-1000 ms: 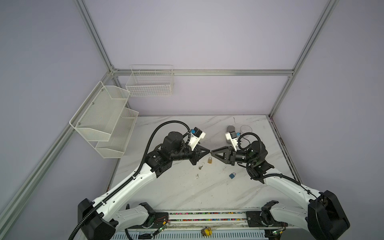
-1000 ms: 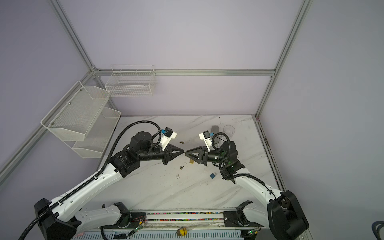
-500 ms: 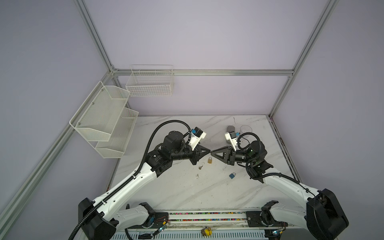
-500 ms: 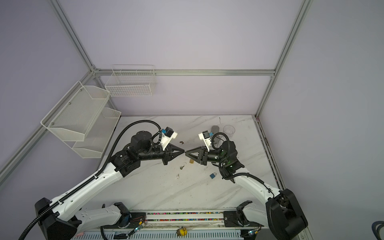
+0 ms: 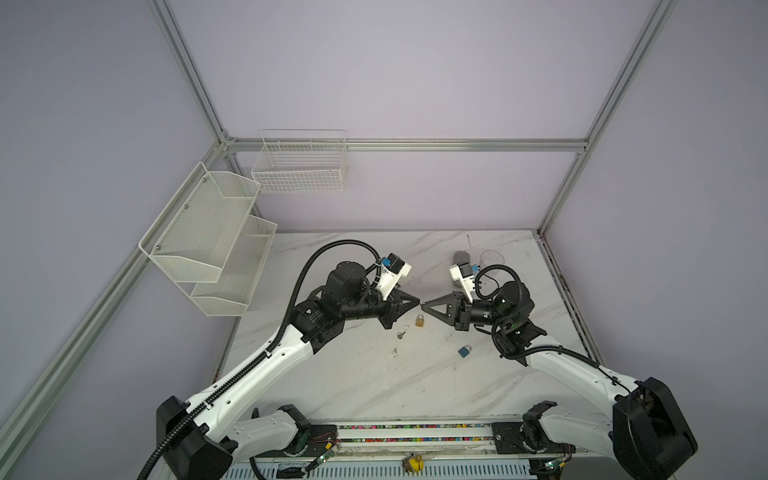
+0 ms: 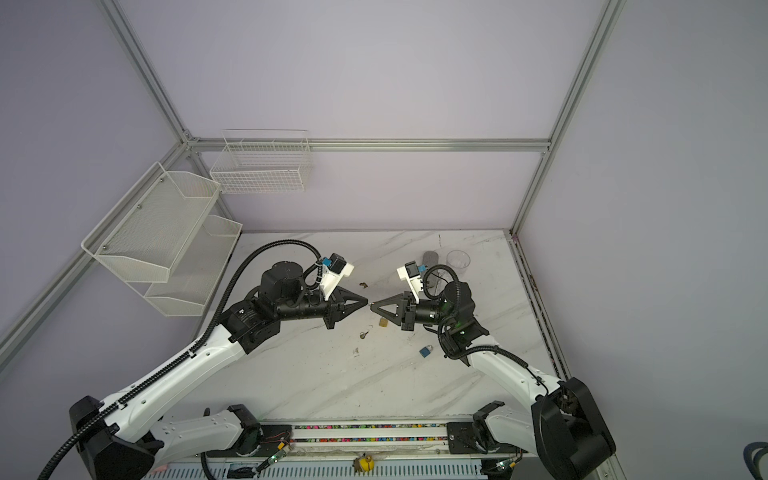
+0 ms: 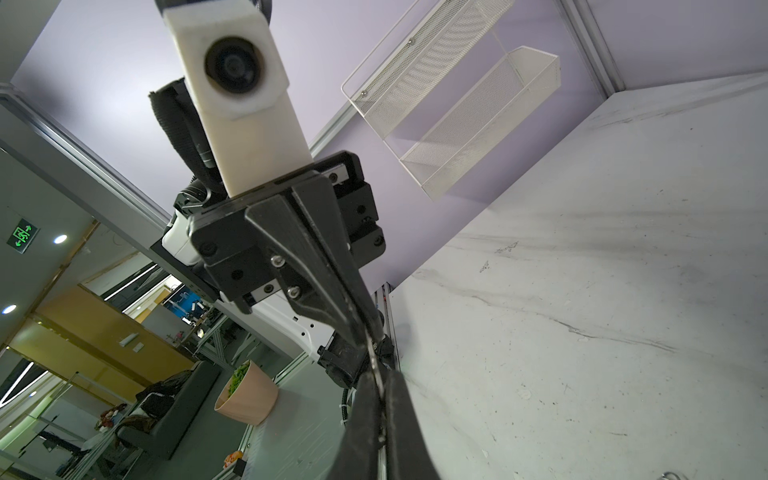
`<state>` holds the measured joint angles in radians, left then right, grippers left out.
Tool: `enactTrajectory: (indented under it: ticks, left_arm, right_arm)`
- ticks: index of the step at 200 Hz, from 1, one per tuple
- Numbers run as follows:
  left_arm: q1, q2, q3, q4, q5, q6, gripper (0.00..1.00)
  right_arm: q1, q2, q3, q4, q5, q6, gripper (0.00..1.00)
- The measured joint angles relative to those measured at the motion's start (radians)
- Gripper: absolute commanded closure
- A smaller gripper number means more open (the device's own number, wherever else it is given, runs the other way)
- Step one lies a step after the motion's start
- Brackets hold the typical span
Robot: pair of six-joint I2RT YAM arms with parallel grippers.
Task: Unlock with the key
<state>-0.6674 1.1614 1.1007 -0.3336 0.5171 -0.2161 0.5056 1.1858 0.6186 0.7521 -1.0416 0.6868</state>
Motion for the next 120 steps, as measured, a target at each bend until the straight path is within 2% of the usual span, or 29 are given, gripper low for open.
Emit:
enactTrajectory:
  ticks: [24, 48, 85, 120]
  left_arm:
    - [0.003, 0.002, 0.012, -0.009, -0.001, 0.000, 0.60]
    - [0.006, 0.003, 0.039, -0.016, -0.013, -0.004, 0.40]
    - [0.006, -0.041, 0.047, 0.021, -0.089, -0.035, 0.35]
    - [-0.022, -0.092, 0.047, 0.072, -0.233, -0.116, 0.31]
  right_arm:
    - [0.000, -0.010, 0.003, -0.017, 0.014, -0.002, 1.00]
    - [-0.001, -0.032, 0.024, -0.103, 0.050, -0.023, 1.00]
    - [-0.060, -0.054, 0.105, -0.316, 0.150, -0.061, 1.00]
    - [-0.167, -0.072, 0.171, -0.529, 0.277, -0.103, 1.00]
